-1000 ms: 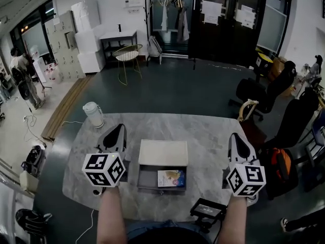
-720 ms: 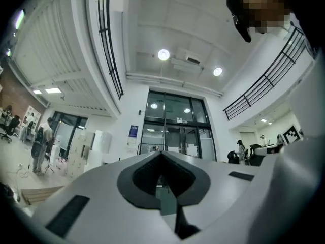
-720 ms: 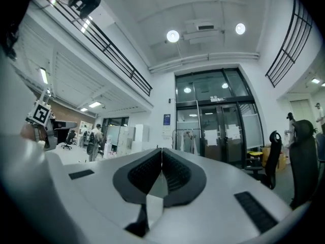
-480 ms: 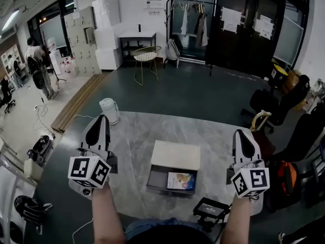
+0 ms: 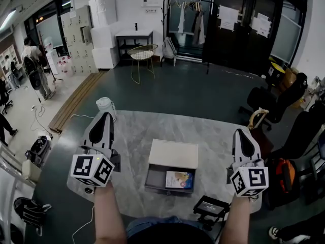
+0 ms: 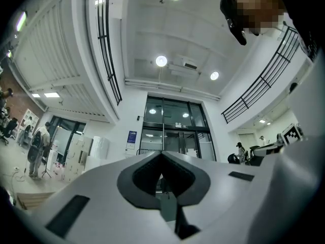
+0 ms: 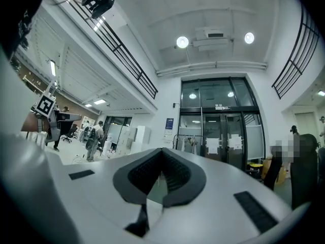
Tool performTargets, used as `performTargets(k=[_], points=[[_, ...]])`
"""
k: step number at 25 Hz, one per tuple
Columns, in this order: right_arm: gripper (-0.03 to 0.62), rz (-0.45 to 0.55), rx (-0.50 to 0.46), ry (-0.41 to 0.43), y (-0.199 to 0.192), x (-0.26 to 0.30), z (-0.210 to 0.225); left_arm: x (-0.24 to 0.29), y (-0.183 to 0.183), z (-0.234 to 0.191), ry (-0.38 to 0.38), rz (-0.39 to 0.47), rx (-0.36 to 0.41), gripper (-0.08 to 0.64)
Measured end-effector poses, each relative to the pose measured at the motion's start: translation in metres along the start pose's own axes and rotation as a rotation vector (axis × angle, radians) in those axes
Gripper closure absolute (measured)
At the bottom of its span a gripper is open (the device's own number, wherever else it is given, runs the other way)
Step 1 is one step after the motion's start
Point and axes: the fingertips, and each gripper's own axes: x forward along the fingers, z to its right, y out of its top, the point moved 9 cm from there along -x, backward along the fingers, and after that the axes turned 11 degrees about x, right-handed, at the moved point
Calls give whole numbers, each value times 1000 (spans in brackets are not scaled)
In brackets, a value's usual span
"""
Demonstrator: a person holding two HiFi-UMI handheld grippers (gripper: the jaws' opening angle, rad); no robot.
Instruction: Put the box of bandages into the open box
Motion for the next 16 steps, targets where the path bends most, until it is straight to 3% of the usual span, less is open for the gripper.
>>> performTargets(k=[16], points=[[568,4,15,-10,4,-7,3,3,3,8,-29,-9,9,548]])
